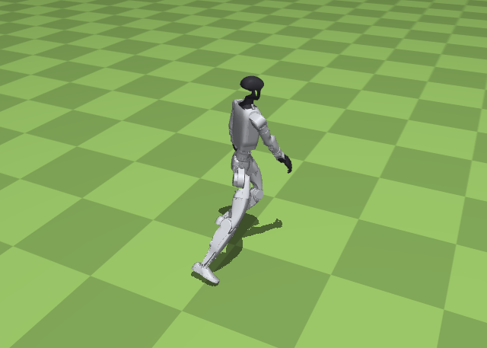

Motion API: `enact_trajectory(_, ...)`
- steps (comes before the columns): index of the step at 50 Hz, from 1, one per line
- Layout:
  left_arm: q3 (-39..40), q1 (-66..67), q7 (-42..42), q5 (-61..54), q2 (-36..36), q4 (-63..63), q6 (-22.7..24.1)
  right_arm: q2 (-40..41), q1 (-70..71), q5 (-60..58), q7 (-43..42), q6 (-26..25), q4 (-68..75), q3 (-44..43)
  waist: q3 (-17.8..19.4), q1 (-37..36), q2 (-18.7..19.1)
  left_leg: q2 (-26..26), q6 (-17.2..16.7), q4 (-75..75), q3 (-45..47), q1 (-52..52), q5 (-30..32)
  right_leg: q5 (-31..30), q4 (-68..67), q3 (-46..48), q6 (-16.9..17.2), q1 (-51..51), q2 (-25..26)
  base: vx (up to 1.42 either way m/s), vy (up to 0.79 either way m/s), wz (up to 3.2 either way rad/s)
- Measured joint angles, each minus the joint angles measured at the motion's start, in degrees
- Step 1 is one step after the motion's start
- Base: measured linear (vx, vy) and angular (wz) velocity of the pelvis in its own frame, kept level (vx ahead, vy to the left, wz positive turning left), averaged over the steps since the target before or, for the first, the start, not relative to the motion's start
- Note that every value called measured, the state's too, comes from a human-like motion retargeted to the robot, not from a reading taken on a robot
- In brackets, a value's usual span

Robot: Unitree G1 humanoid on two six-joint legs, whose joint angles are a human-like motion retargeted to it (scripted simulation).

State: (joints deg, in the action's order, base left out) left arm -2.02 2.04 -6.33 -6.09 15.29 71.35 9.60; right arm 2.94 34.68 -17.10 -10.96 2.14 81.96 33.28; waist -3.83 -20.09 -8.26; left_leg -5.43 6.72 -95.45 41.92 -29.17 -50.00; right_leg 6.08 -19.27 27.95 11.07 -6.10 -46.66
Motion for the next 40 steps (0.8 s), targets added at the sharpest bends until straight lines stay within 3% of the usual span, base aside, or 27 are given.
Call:
enact_trajectory(1, 1.0, -0.8, 0.4, 1.8, -0.1, -0.1, -2.3, 0.2, 1.6, -1.4, 0.3, -0.3, 0.6, -1.5, -6.0, -4.8, 18.1, 21.3, 1.0, 49.9, -14.4, 21.3, 8.0, 0.0, 4.4, -1.0, -4.5, -2.2, 23.8, 0.06, 0.2, -0.8)
enact_trajectory(2, 1.5, -1.2, 0.6, 3.0, -0.3, -0.2, -3.8, 0.3, 2.6, -2.5, 0.5, -0.5, 0.9, -2.3, -10.1, -8.5, 30.9, 35.4, 1.8, 82.4, -25.5, 35.2, 13.1, -0.4, 7.8, -2.1, -7.8, -3.9, 40.0, 0.12, 0.36, -2.37)
enact_trajectory(4, 0.9, -0.7, 0.3, 3.1, -0.9, -0.2, -3.9, 0.3, 2.0, -3.5, 0.6, -0.4, 0.1, -1.3, -10.5, -11.4, 34.5, 35.4, 2.6, 79.2, -31.9, 33.5, 12.0, -2.5, 9.6, -4.6, -9.4, -5.0, 41.6, 0.13, 0.51, -1.21)
enact_trajectory(7, -0.9, -0.5, -0.1, 3.6, -1.3, 0.6, -3.9, 0.1, 1.2, -4.7, 0.8, 0.1, -2.2, -1.2, -11.4, -14.6, 38.0, 35.4, 3.0, 76.8, -33.6, 31.0, 11.2, -5.5, 10.3, -7.1, -10.8, -4.7, 42.1, 0.11, 0.56, -0.83)
enact_trajectory(16, -4.8, -2.5, 1.3, 3.0, 3.8, 2.0, -3.3, 0.5, 0.8, -3.2, -1.2, 0.2, -5.0, -4.7, -14.1, -19.4, 38.1, 35.4, 3.1, 75.1, -33.3, 22.7, 14.4, -8.2, 9.3, -7.9, -13.2, 2.4, 41.1, 0.01, 0.4, -0.54)
enact_trajectory(24, -2.8, -8.0, 5.2, -4.0, 6.9, 1.0, -3.1, 1.0, 4.5, -1.4, -1.6, -1.3, -2.4, -3.2, -10.5, -23.6, 38.1, 35.4, 3.7, 71.6, -33.9, 18.7, 11.9, -9.8, 10.9, -10.3, -13.0, 4.6, 42.4, -0.06, 0.04, -0.33)
enact_trajectory(31, -1.6, -8.0, 5.9, -5.1, 6.4, -5.0, -2.2, 0.4, 3.7, 0.5, -2.1, 0.0, -7.0, -1.3, -6.7, -20.6, 37.9, 35.4, 3.6, 73.8, -34.5, 22.2, 13.0, -10.2, 11.9, -8.4, -11.5, 2.6, 43.0, -0.02, -0.27, 0.25)
enact_trajectory(40, -1.8, -8.4, 3.6, 2.1, 6.1, -8.8, -2.7, 1.4, 4.2, 0.9, 0.0, 0.2, -5.7, -0.9, -4.3, -13.3, 30.5, 35.4, 2.8, 79.8, -32.8, 30.1, 12.8, -5.1, 11.8, -2.6, -7.7, -0.7, 42.8, -0.02, -0.5, 0.59)
